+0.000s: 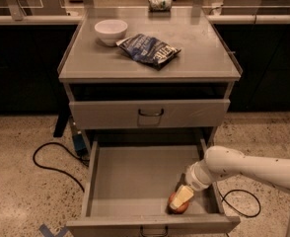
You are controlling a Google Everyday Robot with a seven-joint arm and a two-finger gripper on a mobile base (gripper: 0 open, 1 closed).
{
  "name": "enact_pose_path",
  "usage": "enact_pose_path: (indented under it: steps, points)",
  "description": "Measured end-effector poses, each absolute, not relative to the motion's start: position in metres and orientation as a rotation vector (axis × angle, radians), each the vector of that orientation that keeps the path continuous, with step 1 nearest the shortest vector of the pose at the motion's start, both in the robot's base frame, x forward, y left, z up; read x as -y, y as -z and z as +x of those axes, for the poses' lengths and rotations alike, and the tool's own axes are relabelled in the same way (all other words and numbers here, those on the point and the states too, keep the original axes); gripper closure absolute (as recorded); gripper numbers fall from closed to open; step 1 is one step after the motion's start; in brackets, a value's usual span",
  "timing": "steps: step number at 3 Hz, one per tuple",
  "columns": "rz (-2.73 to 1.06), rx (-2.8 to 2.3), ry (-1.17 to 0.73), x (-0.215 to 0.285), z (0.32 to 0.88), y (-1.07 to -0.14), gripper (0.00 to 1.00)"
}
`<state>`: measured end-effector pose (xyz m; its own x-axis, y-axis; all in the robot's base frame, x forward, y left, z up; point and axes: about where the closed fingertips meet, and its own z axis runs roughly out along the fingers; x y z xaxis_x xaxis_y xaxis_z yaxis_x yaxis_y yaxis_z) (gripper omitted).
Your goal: Pick apple from middle drawer and place on counter
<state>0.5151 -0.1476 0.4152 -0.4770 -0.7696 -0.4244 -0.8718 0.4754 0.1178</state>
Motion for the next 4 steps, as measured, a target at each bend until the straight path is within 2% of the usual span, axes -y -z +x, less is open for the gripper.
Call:
enact_pose_path:
  steps: [3,4]
  points:
    - [-1.316,-2.443,-0.435,0.134,0.482,-0.39,0.0]
    - [-1.274,-2.461,-0.419,0.143,0.496,-0.394,0.0]
